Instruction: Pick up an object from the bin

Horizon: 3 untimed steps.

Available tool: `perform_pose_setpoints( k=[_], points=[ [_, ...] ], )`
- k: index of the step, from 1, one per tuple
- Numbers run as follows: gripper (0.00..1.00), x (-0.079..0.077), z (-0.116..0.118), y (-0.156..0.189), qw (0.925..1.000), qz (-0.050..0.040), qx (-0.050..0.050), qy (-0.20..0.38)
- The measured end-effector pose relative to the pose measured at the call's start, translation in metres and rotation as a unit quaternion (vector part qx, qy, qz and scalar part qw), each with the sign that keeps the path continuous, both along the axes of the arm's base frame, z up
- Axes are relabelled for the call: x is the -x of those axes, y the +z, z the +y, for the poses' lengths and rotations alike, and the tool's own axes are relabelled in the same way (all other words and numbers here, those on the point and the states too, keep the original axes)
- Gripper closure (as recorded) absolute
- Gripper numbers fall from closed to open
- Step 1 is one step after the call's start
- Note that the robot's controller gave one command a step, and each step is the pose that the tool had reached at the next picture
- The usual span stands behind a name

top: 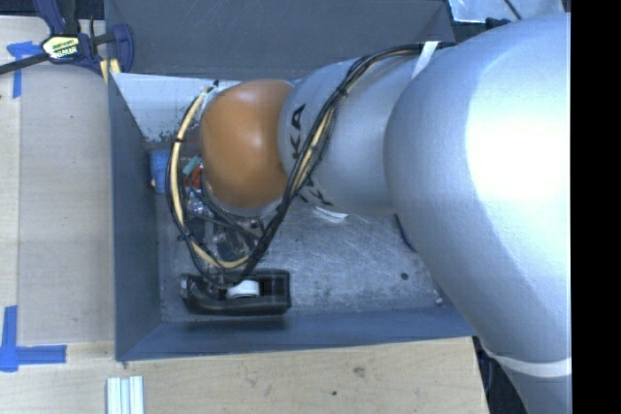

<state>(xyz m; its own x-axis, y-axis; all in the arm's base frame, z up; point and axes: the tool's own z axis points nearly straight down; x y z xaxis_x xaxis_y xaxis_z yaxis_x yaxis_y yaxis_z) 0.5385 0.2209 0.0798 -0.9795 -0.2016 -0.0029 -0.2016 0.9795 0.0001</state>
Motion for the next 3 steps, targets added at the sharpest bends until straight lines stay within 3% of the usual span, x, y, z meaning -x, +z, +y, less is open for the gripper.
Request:
perform_pose_setpoints(
  k=[1, 2, 3],
  points=[
    [0.0, 0.032, -0.05, -0.002, 0.9902, -0.0111, -0.008, 0.139],
    [1.0, 0.035, -0.054, -0.003, 0.9902, -0.0007, -0.003, 0.14],
    [1.0, 0.045, -0.073, 0.092, 0.9935, -0.0038, 0.0, 0.114]
  ],
)
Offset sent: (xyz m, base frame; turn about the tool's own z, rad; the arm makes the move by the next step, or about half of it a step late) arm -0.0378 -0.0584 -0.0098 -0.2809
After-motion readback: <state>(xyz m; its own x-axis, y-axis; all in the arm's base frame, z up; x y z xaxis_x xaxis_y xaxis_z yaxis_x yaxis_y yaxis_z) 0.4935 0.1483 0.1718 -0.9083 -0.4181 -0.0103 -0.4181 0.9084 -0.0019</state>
